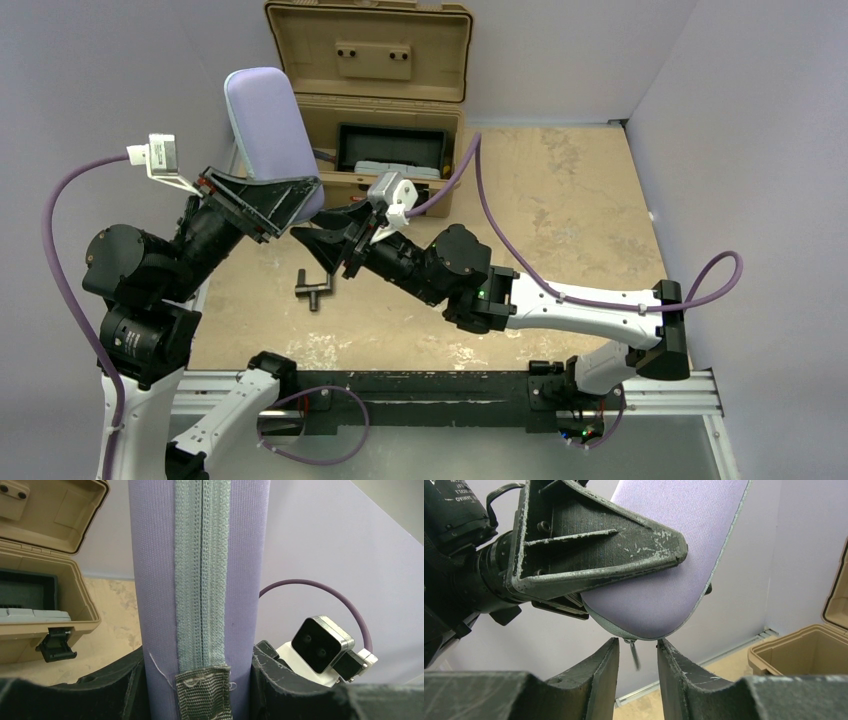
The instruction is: Open the umbrella
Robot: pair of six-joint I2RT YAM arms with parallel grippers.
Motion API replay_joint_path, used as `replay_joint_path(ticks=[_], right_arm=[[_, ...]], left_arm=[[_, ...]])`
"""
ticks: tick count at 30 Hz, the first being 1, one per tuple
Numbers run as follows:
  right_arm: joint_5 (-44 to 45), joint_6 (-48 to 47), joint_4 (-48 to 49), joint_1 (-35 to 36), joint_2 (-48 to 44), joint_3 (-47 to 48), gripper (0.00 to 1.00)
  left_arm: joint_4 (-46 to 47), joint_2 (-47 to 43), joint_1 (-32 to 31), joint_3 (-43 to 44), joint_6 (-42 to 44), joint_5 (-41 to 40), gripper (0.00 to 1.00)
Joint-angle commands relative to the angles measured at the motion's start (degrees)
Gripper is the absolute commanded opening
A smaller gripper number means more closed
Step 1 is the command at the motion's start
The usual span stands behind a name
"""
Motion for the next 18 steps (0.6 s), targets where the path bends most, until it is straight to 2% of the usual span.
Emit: replay_joint_path(ticks=[1,4,7,9,11,18], right_arm=[[0.6,-1.4,1.3,0.1,-0.2,3.4,0.35],[0.6,-2.0,1.1,0.1,-0.1,3.6,0.33],[0.1,-2.2,1.2,0.2,0.0,3.6,0.25],[0.0,-2.2,1.2,0.1,0.0,3.4,0.17],[0.0,-2.3,1.2,0.2,0.1,3.5,0.02],[0.8,-2.9,2.6,0.1,-1.4,1.6,0.0]], left_arm=[[6.9,0.0,-0.1,1.2,0.5,0.2,0.0],[7.0,0.0,-0.1,1.1,0.5,0.1,0.0],[7.2,0.0,-0.1,0.9,0.4,0.0,0.0],[7.3,0.1,-0.1,0.9,0.4,0.0,0.0],[7.3,0.2,-0.1,0.9,0.3,0.0,0.0],[6.9,0.2,-0.1,0.8,-0.1,0.3,0.0]])
